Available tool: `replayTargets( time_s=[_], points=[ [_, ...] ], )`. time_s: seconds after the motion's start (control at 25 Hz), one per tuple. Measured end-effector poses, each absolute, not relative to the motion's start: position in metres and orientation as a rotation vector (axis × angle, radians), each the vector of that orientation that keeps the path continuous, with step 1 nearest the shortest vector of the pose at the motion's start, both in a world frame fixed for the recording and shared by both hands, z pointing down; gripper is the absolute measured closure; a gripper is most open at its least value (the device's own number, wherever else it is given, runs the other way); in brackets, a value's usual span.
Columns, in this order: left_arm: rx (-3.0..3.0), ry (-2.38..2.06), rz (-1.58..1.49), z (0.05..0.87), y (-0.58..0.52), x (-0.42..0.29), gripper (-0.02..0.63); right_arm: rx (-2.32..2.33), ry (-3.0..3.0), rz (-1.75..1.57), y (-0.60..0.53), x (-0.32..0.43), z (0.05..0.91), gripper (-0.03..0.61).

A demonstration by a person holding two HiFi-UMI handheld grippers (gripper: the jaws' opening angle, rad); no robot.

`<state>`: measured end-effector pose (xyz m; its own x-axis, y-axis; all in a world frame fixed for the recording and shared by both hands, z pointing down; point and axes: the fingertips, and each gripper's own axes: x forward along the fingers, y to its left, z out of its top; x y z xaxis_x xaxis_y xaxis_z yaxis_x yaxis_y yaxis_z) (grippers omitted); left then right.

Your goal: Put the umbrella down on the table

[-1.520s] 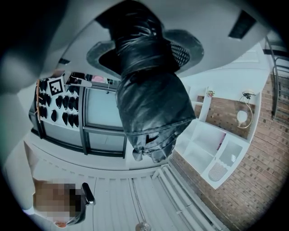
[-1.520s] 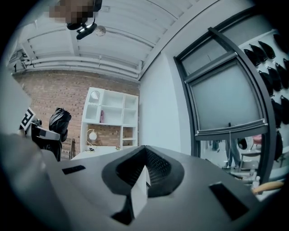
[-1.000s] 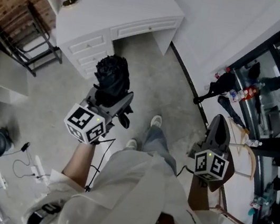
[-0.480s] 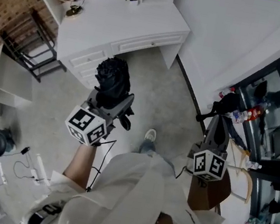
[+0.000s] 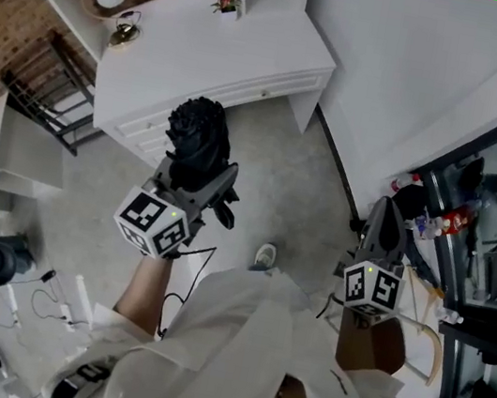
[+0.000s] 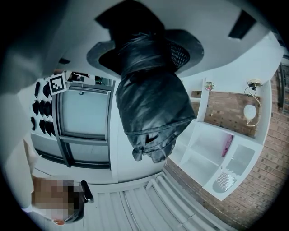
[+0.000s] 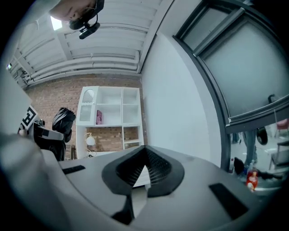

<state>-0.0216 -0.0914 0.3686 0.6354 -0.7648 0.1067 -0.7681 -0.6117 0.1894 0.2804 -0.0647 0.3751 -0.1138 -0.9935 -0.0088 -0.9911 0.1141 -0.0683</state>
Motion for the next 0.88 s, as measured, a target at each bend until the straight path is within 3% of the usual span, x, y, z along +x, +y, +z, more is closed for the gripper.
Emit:
replayTargets(
  time_s=[0.88],
  points=[
    [2.611,-1.260,0.040,0.390,-0.257,0.013,0.339,-2.017,2.343,-0.117,-0.228,0.304,0.397,0.560]
  ],
)
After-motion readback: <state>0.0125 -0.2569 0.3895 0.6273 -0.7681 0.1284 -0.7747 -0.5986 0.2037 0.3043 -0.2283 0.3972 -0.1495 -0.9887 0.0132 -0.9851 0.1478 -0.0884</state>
